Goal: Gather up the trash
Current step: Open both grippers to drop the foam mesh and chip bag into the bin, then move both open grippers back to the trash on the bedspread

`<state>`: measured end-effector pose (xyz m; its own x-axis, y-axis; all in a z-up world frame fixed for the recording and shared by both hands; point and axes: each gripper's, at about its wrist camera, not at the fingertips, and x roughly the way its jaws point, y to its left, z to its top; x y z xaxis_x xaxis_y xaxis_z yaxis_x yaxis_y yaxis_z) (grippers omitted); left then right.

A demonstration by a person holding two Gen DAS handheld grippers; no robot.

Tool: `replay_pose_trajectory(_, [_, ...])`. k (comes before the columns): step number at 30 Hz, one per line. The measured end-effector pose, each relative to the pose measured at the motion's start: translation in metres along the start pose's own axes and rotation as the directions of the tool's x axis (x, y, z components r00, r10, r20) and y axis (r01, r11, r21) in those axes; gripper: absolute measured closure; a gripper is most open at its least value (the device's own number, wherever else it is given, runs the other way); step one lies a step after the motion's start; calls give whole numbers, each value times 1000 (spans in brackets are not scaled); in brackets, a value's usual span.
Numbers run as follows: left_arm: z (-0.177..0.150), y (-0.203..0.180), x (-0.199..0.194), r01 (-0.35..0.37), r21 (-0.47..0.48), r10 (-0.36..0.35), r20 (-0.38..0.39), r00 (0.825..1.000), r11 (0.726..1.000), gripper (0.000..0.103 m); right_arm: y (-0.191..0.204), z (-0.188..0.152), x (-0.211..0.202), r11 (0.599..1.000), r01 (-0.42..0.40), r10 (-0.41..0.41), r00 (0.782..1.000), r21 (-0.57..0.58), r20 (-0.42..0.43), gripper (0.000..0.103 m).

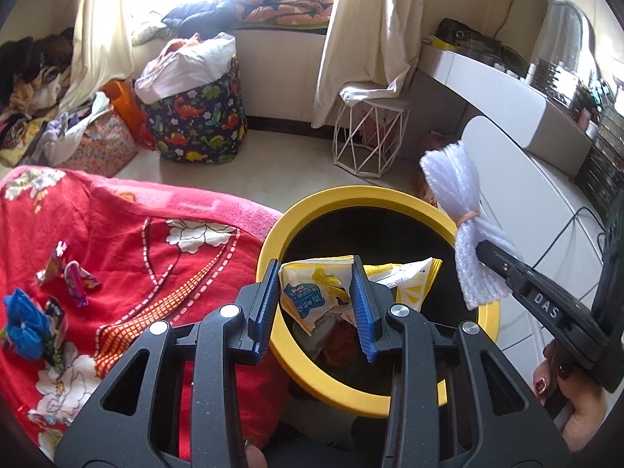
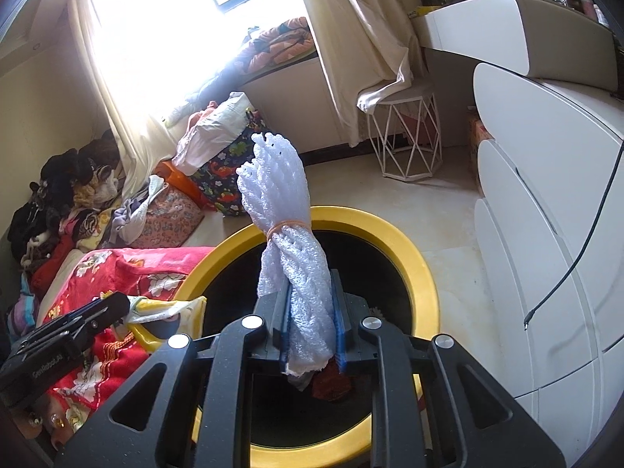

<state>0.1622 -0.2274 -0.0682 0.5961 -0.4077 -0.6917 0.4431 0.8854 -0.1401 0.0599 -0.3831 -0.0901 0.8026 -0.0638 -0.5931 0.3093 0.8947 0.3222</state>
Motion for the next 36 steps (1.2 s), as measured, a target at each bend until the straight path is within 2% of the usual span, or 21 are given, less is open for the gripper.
replay_pose_trajectory(1, [0, 1, 1, 9, -8, -9, -2, 1000, 1000, 73, -1, 0, 0, 1000, 3, -3, 1000, 4, 0, 69])
replay_pose_trajectory(2, [0, 3, 2, 23, -24, -24, -8, 1000, 999, 62, -2, 0, -1, 1000, 12, -12, 1000, 11, 4, 62])
replay_pose_trajectory(3, [-1, 7, 2, 31, -40, -32, -12, 999, 999, 49, -3, -1, -2, 1000, 13, -13, 1000, 22, 11, 49])
replay_pose_trajectory(4, [-3, 11, 1, 29, -66, -30, -5, 1000, 997, 25, -5, -1, -5, 999, 10, -11, 1000, 37, 23, 41])
replay_pose_trajectory(5, [-3, 14, -1, 29, -80, -30, -1, 1000, 996, 17, -6, -1, -7, 999, 16, -18, 999, 49, 39, 38])
replay_pose_trajectory(7, [-6, 20, -5, 41, -112, -41, 4, 999, 993, 17, -7, 0, -10, 998, 26, -29, 998, 51, 49, 37])
replay_pose_trajectory(9, [-9, 24, -13, 46, -130, -44, 21, 999, 990, 11, -7, 0, -11, 998, 26, -29, 998, 52, 51, 34])
replay_pose_trajectory(24, [-18, 56, -67, -78, -155, 98, 122, 988, 985, 11, 37, -5, -16, 997, -50, 52, 998, -62, 27, 30])
replay_pose_trajectory(36, [-23, 87, -92, -128, -200, 163, 167, 972, 971, 11, 82, -11, -18, 978, -127, 127, 992, -163, -11, 30])
